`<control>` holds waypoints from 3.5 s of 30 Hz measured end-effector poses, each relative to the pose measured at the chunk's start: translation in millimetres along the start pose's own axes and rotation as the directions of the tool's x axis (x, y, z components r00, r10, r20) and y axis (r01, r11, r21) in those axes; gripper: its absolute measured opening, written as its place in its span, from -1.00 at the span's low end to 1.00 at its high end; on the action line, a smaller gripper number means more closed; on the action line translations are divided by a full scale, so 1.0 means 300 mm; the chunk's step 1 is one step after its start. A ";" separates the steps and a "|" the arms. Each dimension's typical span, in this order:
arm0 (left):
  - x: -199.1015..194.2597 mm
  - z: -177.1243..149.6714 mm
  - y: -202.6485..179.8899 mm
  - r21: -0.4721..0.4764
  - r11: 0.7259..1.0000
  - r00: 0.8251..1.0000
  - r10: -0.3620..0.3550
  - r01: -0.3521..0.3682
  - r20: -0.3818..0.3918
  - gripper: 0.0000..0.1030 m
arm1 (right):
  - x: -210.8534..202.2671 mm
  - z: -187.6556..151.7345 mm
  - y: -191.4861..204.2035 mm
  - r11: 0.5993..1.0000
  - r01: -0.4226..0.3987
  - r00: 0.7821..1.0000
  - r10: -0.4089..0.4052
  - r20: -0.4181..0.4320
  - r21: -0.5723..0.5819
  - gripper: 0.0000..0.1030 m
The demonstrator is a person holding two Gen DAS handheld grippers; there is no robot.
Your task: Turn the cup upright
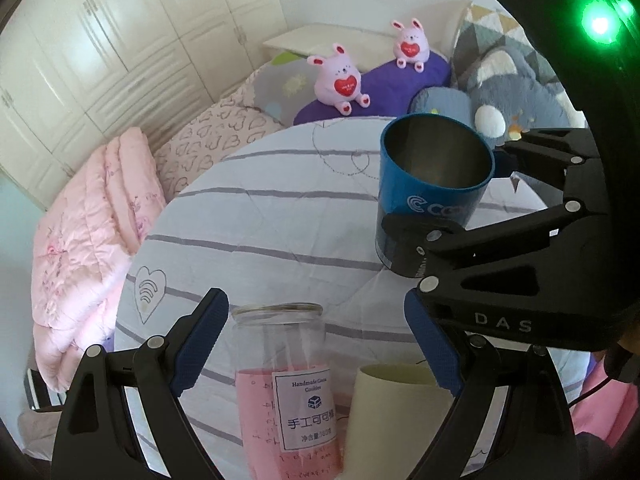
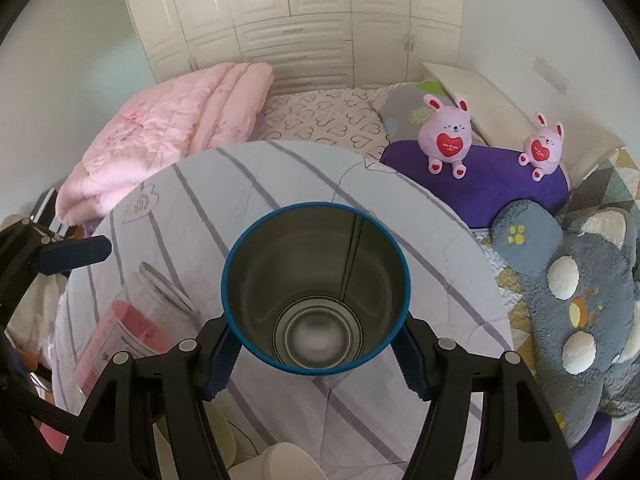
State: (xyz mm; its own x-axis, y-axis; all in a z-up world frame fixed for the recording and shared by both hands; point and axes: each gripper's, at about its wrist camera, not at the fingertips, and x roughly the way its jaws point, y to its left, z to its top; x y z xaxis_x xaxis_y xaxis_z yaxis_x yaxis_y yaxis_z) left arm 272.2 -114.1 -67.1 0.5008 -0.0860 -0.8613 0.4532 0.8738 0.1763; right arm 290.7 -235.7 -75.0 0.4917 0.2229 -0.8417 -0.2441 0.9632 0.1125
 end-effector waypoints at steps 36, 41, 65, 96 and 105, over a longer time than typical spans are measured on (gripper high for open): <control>-0.061 -0.024 -0.037 0.010 0.999 0.999 0.030 -0.031 0.015 0.77 | -0.066 -0.009 0.063 0.997 -0.061 0.998 0.062 0.019 -0.045 0.56; -0.153 -0.058 -0.050 -0.020 0.999 0.998 0.041 -0.040 0.053 0.77 | -0.139 -0.036 0.076 0.998 -0.050 0.998 0.052 0.042 -0.044 0.56; -0.547 -0.437 -0.084 -0.316 0.946 0.935 0.178 -0.077 0.306 0.87 | -0.612 -0.374 0.176 0.980 0.164 0.946 -0.189 0.265 0.114 0.57; -0.610 -0.504 -0.148 -0.395 0.918 0.890 0.213 -0.041 0.403 0.99 | -0.659 -0.502 0.221 0.971 0.232 0.922 -0.237 0.306 0.055 0.57; -0.600 -0.498 -0.151 -0.395 0.917 0.882 0.230 -0.054 0.412 0.99 | -0.664 -0.502 0.220 0.973 0.223 0.921 -0.230 0.315 0.057 0.57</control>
State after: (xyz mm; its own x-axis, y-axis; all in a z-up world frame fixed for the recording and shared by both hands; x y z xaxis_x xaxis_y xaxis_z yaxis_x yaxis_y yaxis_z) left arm 51.3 -66.9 8.7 0.8498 -0.0725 -0.5222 0.0974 0.9950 0.0203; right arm 50.6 -239.3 20.6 0.7720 0.0313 -0.6349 -0.0804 0.9956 -0.0488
